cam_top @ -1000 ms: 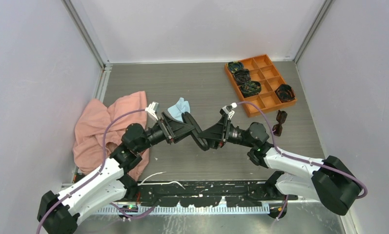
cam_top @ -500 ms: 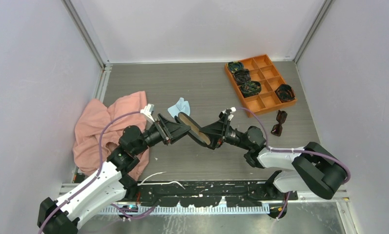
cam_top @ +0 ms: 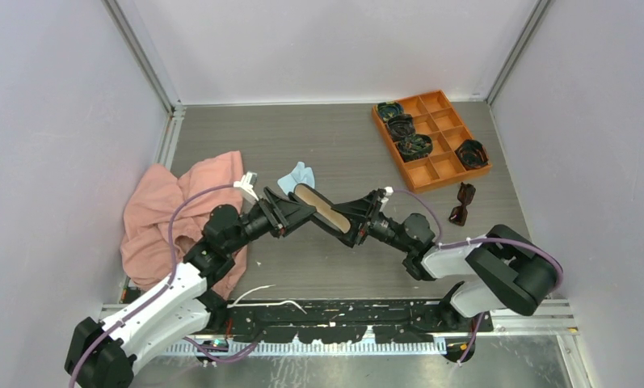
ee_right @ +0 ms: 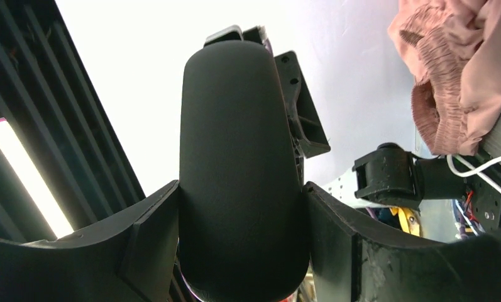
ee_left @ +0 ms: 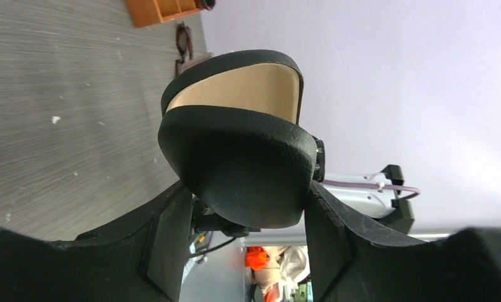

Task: Organize the sunglasses
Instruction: Open the sunglasses case.

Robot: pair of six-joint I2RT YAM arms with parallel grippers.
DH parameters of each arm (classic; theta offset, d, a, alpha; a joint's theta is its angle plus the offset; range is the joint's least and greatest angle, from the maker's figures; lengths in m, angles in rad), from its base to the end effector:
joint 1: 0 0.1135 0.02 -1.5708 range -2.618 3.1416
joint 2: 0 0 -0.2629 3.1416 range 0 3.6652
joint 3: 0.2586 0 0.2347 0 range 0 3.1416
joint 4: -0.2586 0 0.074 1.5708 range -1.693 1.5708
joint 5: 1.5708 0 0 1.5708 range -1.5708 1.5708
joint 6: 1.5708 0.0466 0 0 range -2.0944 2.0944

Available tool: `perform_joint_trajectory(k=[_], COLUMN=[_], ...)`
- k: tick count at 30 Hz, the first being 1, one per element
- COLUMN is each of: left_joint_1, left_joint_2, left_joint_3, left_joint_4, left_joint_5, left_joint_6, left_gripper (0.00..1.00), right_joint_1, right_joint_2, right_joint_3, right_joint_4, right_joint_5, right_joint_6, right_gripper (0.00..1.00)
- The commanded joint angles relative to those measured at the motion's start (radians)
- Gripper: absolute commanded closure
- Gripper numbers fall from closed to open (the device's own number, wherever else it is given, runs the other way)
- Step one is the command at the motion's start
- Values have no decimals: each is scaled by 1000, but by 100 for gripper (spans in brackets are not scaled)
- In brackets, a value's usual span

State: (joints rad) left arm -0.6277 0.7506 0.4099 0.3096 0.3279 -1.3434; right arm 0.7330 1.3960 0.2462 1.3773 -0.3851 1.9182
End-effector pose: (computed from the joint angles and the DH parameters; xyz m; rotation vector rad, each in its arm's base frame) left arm 0.1366 -0.1177 0.2699 -0.3796 1.8842 -1.7069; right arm 0.1636 0.1709 0.2163 0.6522 1.7751 2.3282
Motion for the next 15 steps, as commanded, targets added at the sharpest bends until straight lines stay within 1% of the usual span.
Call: perform_joint_trajectory(k=[1, 6, 10, 15], left_joint_1=[13, 14, 16, 19], left_joint_2=[12, -14, -49, -55], left_joint_3=[-4, 12, 40, 67], left_joint_4=[146, 142, 65, 2], left_joint_5=[64, 85, 78, 82], left_joint_6=[114, 169, 232, 302], left_gripper=[100, 100, 100, 100], right_joint_1=[-13, -14, -13, -13], right_joint_2=[40, 84, 119, 137], right_joint_3=[10, 21, 10, 28], right_joint_4=[54, 54, 56, 56], right_joint_5=[129, 162, 181, 178], right_joint_6=[133, 215, 272, 301], right_gripper=[52, 52, 52, 50])
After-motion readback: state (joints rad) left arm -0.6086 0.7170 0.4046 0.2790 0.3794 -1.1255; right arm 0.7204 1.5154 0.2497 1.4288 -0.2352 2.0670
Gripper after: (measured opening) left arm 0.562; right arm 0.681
